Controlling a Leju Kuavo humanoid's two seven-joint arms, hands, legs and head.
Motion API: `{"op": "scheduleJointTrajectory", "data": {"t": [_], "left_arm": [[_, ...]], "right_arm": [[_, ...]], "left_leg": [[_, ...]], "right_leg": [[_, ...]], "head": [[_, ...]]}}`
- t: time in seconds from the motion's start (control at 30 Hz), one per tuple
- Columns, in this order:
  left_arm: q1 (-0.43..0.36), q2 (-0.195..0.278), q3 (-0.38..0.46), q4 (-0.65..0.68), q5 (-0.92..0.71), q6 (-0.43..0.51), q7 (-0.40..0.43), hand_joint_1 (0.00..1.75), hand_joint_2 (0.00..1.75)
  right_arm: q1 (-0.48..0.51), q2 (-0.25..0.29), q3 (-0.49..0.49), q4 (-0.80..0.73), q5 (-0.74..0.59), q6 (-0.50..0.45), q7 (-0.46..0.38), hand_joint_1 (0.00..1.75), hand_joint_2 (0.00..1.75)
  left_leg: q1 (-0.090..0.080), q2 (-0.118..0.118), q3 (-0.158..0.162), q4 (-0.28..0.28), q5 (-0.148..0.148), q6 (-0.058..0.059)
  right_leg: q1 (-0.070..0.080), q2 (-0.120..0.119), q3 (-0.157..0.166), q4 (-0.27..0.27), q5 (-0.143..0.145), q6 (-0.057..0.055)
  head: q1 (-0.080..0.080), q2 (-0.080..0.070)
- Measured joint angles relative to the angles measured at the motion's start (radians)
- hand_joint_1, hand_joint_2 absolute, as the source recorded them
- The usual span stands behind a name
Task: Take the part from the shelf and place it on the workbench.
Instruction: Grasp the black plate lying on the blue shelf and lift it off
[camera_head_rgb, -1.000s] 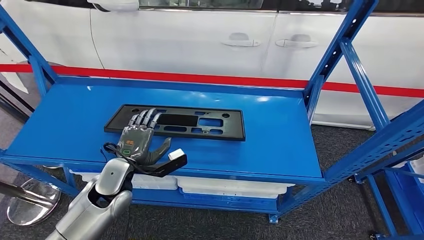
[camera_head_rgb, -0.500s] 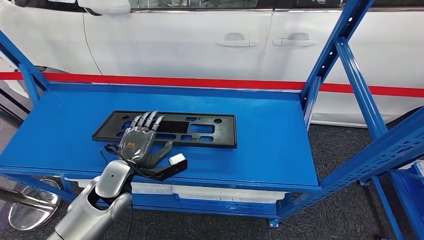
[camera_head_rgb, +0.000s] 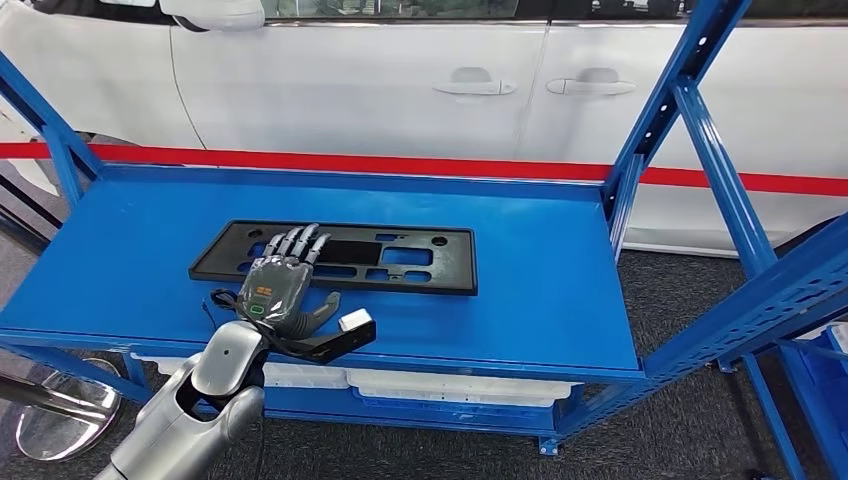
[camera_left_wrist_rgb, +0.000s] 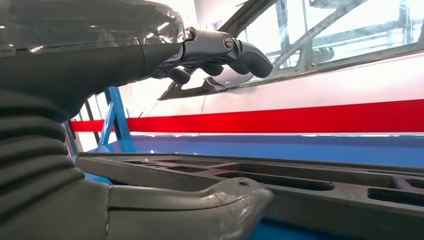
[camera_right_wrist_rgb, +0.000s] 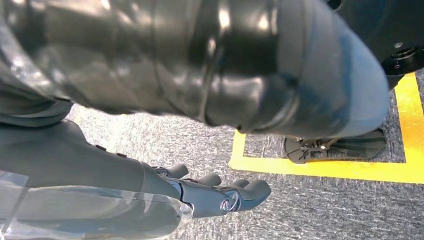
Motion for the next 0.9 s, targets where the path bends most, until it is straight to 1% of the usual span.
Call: {"op": "scheduleJointTrajectory", "data": {"t": [0.63,0.8,0.9], "left_arm": [[0.002,0.002,-0.001,0.001,0.008,-0.007,-0.002,0.0,1.75],[0.002,0.014,-0.001,0.012,0.008,-0.02,0.006,0.0,1.75],[0.003,0.027,0.003,0.038,0.006,-0.013,0.006,0.0,1.75]], "right_arm": [[0.0,0.0,0.0,0.004,0.001,-0.003,-0.002,0.0,0.0],[0.0,-0.001,0.0,0.005,0.009,-0.005,-0.004,0.0,0.0],[0.0,-0.001,0.0,0.005,0.013,-0.007,-0.006,0.0,0.0]], "left_leg": [[-0.002,0.0,-0.001,0.003,-0.001,-0.001],[-0.002,0.0,-0.001,0.003,-0.001,-0.001],[-0.002,0.0,0.0,0.003,-0.001,-0.001]], "right_leg": [[-0.002,0.0,0.001,0.0,0.001,0.001],[-0.002,0.0,0.001,0.0,0.001,0.001],[-0.002,0.0,0.001,0.0,0.001,0.001]], "head": [[0.0,0.0],[0.0,0.0],[0.0,0.0]]}}
